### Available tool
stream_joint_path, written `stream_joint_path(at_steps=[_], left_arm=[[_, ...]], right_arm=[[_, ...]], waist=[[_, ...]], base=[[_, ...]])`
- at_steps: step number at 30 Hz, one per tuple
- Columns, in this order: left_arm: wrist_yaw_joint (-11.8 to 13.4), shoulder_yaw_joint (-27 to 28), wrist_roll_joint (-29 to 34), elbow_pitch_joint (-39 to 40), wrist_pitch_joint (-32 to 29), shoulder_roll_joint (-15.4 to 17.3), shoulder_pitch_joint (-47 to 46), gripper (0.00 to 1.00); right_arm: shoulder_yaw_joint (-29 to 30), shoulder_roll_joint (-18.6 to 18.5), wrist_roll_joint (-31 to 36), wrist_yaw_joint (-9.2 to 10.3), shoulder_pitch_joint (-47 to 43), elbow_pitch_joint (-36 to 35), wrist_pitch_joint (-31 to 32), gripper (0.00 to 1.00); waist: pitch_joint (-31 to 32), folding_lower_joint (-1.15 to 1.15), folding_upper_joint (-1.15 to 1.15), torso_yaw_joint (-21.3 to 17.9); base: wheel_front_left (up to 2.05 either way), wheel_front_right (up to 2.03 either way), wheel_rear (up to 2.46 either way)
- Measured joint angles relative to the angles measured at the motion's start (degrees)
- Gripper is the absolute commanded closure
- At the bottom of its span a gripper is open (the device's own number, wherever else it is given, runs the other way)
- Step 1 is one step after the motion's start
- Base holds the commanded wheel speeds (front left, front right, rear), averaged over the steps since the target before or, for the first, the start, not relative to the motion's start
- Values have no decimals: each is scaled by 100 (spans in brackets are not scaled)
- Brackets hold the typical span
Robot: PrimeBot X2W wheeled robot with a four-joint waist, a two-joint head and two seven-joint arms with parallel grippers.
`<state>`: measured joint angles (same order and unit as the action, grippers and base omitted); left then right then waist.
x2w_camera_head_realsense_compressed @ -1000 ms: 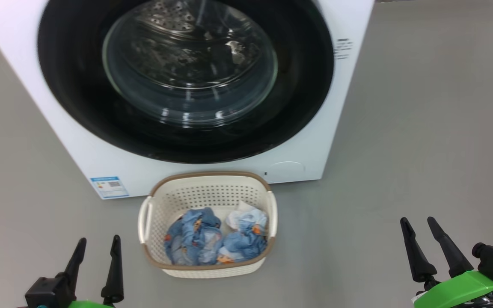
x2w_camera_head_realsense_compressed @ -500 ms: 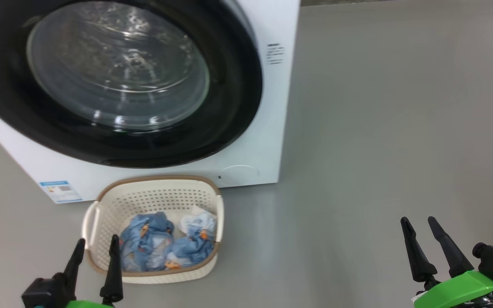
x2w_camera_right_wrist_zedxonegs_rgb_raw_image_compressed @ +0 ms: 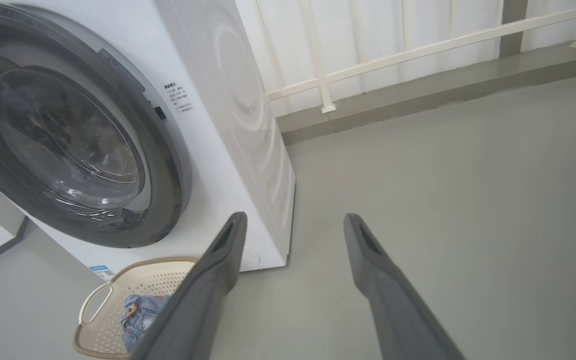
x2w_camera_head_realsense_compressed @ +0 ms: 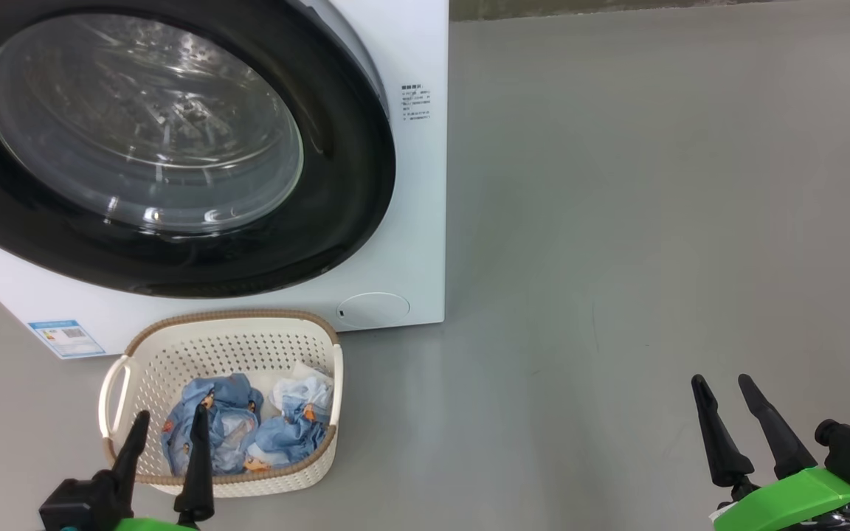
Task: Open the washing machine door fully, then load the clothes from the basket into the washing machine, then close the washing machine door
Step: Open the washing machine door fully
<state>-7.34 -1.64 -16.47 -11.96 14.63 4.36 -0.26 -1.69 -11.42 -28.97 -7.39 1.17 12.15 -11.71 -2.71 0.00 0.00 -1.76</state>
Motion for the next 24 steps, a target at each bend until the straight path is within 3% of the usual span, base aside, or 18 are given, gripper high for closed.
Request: stream_joint_path(at_steps=[14,15,16,18,19,24], left_arm=[[0,-23,-19,-2,0,0,1,0],[0,-29,-21,-2,0,-1,1,0],[0,-35,-27,-2,0,-3,1,0],[0,-42,-62,-3,0,-19,2,0],[0,-49,-65,-3,0,-30,2,0],[0,-68,-100,-3,0,-46,1,0]], right_arm=[[-27,62,-31,0,12,20,-9,0],[-49,65,-53,0,16,32,-9,32],[-90,65,-70,0,22,49,-24,56],[-145,71,-148,0,59,85,-51,80],[-158,75,-189,0,103,108,-53,98],[-225,111,-446,0,430,129,-141,100]], waist=[[-8,0,0,22],[-9,0,0,24],[-7,0,0,28],[-10,0,0,34],[-10,0,0,41],[-52,0,0,74]], base=[[0,0,0],[0,0,0],[0,0,0],[0,0,0],[0,0,0],[0,0,0]])
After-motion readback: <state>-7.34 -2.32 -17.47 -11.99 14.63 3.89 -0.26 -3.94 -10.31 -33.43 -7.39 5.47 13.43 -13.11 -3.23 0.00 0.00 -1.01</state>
